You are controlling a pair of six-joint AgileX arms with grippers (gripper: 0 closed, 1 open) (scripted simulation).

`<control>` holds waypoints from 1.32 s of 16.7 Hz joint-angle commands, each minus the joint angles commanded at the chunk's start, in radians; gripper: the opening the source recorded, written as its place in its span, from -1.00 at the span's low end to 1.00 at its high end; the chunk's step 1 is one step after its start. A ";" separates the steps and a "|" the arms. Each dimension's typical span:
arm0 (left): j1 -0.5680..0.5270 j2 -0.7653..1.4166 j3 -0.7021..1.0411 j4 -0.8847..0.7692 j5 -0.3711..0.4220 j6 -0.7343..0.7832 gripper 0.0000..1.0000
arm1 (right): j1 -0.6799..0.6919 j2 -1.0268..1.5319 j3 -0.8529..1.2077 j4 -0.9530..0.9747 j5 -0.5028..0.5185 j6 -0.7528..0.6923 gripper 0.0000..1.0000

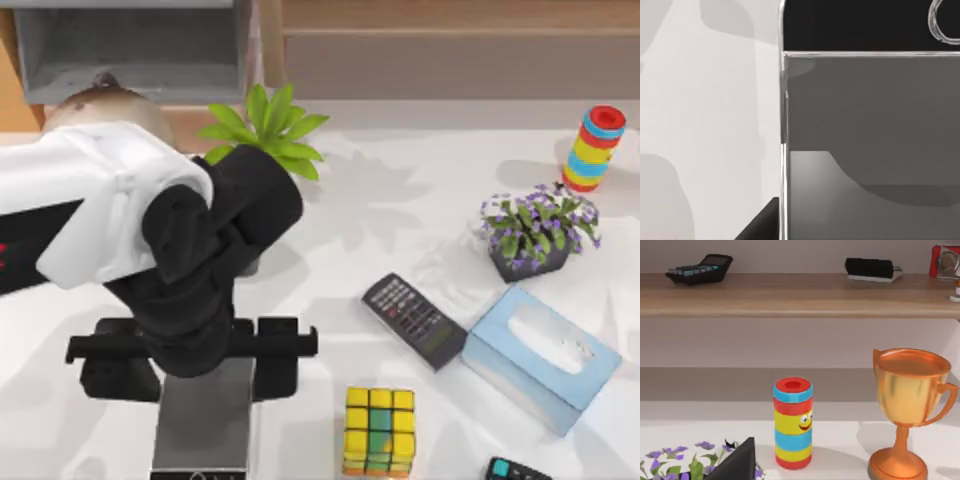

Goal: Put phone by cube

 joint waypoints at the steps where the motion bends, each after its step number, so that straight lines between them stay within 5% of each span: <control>1: -0.002 -0.001 -0.001 0.009 0.003 0.000 -1.00 | 0.000 0.000 0.000 0.000 0.000 0.000 1.00; 13: -0.050 -0.011 -0.038 0.177 0.050 0.018 -1.00 | 0.000 0.000 0.000 0.000 0.000 0.000 1.00; 22: -0.013 0.036 -0.105 0.220 0.014 0.005 -1.00 | 0.000 0.000 0.000 0.000 0.000 0.000 1.00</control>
